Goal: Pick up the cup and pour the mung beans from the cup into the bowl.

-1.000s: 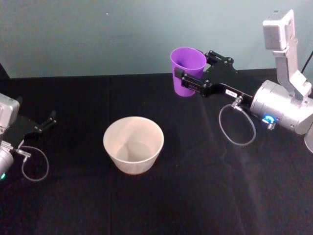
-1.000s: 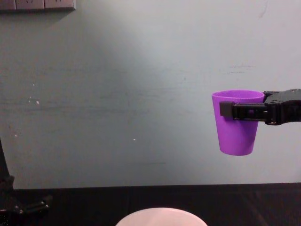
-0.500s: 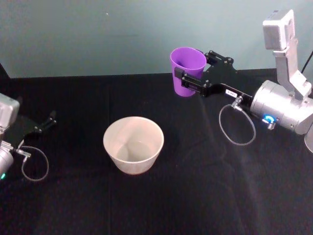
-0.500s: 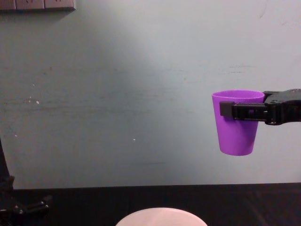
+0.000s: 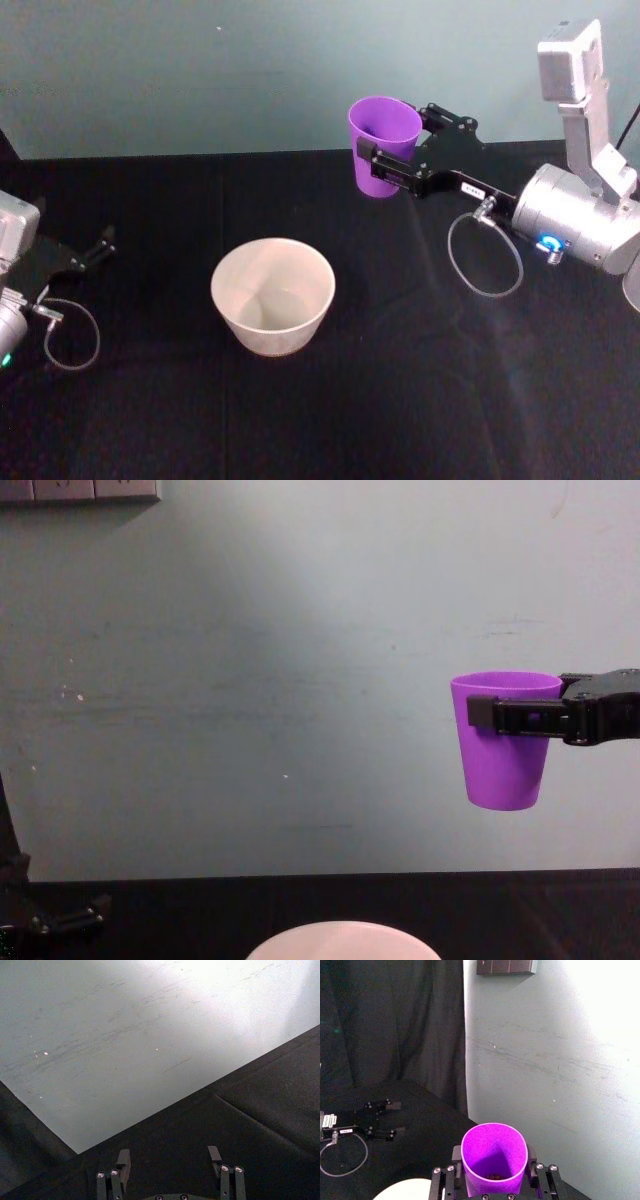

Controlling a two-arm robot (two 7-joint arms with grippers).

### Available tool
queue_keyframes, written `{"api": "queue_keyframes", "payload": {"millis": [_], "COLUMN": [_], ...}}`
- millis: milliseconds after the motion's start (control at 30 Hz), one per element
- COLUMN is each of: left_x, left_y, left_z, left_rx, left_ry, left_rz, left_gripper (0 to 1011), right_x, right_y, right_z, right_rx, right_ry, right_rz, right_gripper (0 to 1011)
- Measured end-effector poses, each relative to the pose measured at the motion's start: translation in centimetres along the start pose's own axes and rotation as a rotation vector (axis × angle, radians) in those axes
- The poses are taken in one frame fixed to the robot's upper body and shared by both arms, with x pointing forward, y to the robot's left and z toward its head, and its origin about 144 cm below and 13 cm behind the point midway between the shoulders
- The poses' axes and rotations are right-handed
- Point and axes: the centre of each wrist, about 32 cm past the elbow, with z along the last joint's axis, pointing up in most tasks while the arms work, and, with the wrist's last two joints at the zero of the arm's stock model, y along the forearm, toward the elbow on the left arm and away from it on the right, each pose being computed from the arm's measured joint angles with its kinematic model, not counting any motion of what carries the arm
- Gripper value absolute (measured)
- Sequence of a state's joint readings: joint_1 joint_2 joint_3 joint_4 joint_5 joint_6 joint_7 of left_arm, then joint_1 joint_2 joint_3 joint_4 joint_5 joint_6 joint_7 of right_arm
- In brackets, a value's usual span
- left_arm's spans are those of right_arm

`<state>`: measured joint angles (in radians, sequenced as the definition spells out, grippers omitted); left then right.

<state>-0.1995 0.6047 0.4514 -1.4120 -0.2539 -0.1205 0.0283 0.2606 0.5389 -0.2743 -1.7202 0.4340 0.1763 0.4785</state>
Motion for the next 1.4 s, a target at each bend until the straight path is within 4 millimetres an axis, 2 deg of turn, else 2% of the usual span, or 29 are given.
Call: {"api": "queue_keyframes", "payload": {"millis": [233,433,600,700,1133,1400], "left_x": [0.0,0.0,0.0,0.0,0.0,0.0], "left_y": [0.0,0.0,0.0,0.0,0.0,0.0], "left_z": [0.0,0.0,0.0,0.0,0.0,0.0], "left_rx": [0.0,0.0,0.0,0.0,0.0,0.0], "left_ry": [0.0,0.0,0.0,0.0,0.0,0.0], "left_rz": [0.0,0.0,0.0,0.0,0.0,0.0], "left_gripper": [1000,1000,1000,1000,1000,1000], "right_x": [0.0,0.0,-0.1,-0.5,-4.6,-6.0], "right_y": [0.5,2.3,4.0,4.4,4.4,4.5], "right_z": [0.0,0.4,0.8,0.7,0.5,0.5], "right_rx": [-0.027,-0.104,-0.155,-0.169,-0.208,-0.218], "right_ry": [-0.003,-0.025,-0.113,-0.168,-0.752,-0.949], "right_rz": [0.004,0.005,0.001,-0.005,-0.002,0.005], "right_gripper": [732,732,732,732,733,733]}}
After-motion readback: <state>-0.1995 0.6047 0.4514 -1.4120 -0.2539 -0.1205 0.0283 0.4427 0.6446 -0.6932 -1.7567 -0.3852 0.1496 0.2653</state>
